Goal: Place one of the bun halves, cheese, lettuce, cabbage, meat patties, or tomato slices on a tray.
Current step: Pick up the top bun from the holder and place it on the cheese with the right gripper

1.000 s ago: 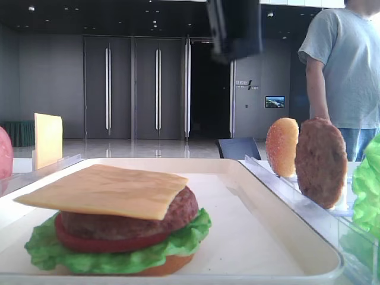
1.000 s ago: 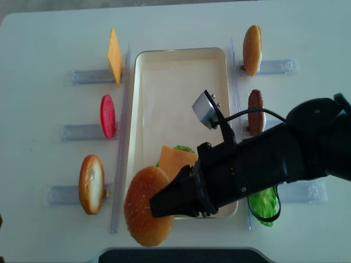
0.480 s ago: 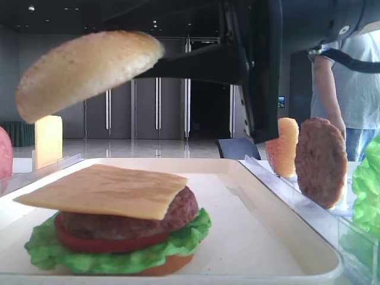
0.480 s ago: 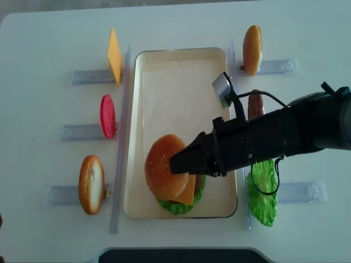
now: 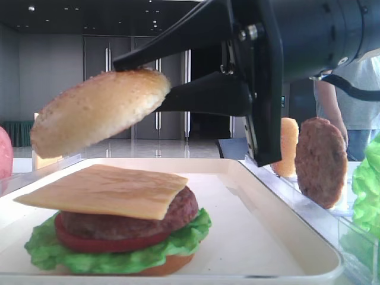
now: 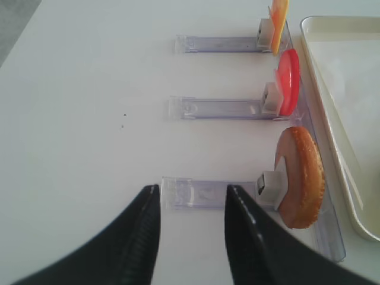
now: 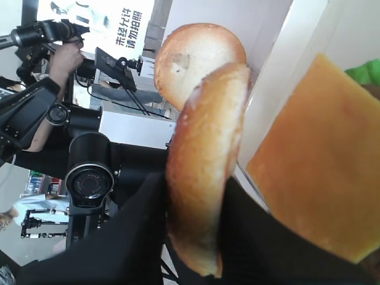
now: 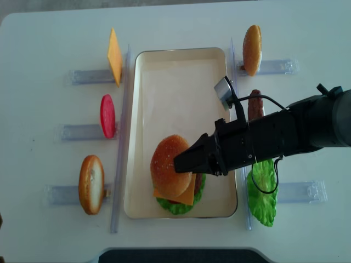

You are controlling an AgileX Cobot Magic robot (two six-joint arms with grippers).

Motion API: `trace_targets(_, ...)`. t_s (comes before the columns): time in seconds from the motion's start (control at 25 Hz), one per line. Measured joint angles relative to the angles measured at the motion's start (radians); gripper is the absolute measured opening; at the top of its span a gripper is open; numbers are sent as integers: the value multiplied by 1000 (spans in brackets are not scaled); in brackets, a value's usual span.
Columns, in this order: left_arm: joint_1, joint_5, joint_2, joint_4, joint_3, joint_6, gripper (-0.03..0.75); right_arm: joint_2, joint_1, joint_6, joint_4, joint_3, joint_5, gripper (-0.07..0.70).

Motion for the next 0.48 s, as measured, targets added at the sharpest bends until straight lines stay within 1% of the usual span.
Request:
trace_targets(0.08,0,0,0,0,0,0,283,0,0,-5,0,0,-9,195)
trace_targets(0.24,0,0,0,0,0,0,283,0,0,-14,-3,0,-47,195)
trace_targets(0.48,0,0,0,0,0,0,283,0,0,-33,-10,0,-54,195)
